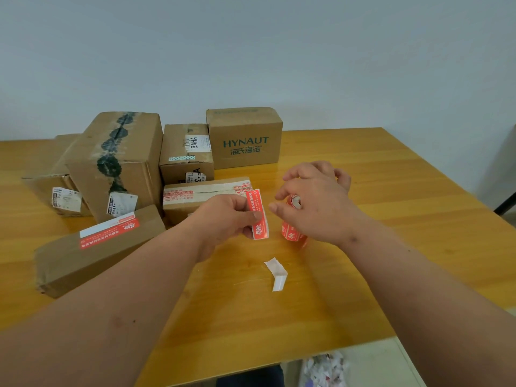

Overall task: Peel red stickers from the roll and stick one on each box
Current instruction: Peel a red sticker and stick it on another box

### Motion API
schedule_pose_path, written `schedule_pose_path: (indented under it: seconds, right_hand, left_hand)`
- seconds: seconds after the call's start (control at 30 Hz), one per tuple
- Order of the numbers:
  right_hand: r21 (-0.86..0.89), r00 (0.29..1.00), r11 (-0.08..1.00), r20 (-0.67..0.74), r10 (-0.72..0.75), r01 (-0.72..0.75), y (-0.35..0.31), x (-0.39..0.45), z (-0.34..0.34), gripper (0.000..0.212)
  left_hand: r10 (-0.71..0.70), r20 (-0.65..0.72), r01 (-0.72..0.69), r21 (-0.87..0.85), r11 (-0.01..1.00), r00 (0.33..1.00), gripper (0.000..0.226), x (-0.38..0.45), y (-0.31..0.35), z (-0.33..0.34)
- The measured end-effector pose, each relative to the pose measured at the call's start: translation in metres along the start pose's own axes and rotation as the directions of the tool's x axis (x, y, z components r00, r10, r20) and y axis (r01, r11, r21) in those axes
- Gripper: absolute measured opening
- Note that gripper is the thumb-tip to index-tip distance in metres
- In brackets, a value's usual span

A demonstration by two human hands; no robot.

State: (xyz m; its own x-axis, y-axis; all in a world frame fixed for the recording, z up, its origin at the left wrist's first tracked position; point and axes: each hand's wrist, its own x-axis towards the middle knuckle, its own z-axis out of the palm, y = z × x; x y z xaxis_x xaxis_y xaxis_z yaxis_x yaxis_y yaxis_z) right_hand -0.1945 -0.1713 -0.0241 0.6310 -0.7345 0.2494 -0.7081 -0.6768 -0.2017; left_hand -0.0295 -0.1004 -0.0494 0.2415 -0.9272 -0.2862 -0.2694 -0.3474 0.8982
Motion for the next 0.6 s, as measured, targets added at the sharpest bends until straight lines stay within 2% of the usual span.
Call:
schedule_pose_path:
  seconds: [0.07, 0.23, 0.47, 0.53, 0.6]
  right_hand:
    - [0.026, 1.000, 1.000, 0.019, 0.016, -0.017, -0.006, 0.000, -0.002, 0.025]
    - [0.028, 0.980, 1.000, 0.197, -0.007, 0.001, -0.020, -0.005, -0.003, 0.019]
    - [0.314, 0.981, 0.949, 0.191, -0.024, -0.038, -0.037, -0.009, -0.003, 0.014]
    - [0.392, 0.982, 0.918, 0.187, -0.021, -0.055, -0.042, -0.010, -0.002, 0.012]
    - [0.492, 0.983, 0.867, 0.181, -0.023, -0.070, -0.048, -0.011, -0.001, 0.013]
  left_hand:
    - [0.009, 0.036, -0.009, -0.006, 1.000, 0.999, 0.009, -0.004, 0.002, -0.002]
    - [0.034, 0.050, -0.028, -0.112, 0.993, 0.998, 0.008, -0.013, 0.000, -0.012]
    - [0.058, 0.055, -0.045, -0.215, 0.976, 0.997, 0.004, -0.031, -0.005, -0.023]
    - [0.066, 0.055, -0.052, -0.230, 0.972, 0.996, 0.008, -0.035, -0.006, -0.025]
    - [0.059, 0.000, -0.058, -0.242, 0.969, 0.998, 0.019, -0.039, -0.008, -0.026]
